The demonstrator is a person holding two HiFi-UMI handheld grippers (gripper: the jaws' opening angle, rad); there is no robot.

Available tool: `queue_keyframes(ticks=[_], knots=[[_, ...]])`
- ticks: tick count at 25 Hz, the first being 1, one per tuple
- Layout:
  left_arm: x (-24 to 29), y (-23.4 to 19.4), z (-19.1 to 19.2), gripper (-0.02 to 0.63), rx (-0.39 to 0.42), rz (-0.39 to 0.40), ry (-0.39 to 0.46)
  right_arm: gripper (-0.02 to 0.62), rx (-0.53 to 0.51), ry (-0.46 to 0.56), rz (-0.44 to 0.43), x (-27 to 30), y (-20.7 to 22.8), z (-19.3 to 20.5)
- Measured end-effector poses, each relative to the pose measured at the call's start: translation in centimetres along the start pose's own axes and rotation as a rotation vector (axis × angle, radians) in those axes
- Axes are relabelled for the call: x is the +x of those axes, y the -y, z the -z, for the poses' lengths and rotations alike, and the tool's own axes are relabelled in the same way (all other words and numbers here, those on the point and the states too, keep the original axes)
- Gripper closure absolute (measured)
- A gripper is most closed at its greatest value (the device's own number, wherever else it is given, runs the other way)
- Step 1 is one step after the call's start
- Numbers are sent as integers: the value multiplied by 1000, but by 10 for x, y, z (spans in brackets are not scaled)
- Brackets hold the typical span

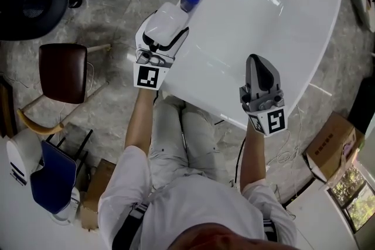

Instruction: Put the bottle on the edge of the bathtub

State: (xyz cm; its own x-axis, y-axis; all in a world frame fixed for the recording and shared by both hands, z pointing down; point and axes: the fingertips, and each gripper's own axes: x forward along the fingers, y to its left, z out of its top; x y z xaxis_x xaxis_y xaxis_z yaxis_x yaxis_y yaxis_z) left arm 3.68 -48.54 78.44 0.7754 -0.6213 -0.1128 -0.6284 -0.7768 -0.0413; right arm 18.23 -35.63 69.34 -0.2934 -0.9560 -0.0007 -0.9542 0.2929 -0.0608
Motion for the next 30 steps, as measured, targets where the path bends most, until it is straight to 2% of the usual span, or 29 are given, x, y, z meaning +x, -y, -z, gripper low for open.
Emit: queue_keyframes(ticks=[4, 7, 10, 15, 17, 19, 24, 27, 30], knots=[[-7, 1, 2, 164, -4, 0, -57, 594, 12, -22, -7, -4, -5, -8], [-16, 2, -13, 96, -17, -2, -72, 594, 16, -37, -15, -10, -9, -22], [-23, 4, -42, 47, -3, -13, -78, 594, 22, -44, -16, -17, -12, -45], [-34, 6, -110, 45, 43, -35, -66, 594, 18, -34, -19, -29, -25, -104], [-40, 10, -144, 111, 54, -37, -58, 594, 10, -27, -23, -36, -32, -131], [-47, 15, -176, 231, 62, -43, -55, 594, 5, -19, -23, -44, -38, -158], [-71, 28, -251, 392, 37, -71, -70, 594, -15, -28, -36, -61, -58, -217], [-84, 44, -291, 448, 63, -55, -95, 594, -33, -34, -46, -72, -66, -247], [-97, 64, -325, 470, 66, -43, -117, 594, -43, -32, -46, -82, -74, -269]])
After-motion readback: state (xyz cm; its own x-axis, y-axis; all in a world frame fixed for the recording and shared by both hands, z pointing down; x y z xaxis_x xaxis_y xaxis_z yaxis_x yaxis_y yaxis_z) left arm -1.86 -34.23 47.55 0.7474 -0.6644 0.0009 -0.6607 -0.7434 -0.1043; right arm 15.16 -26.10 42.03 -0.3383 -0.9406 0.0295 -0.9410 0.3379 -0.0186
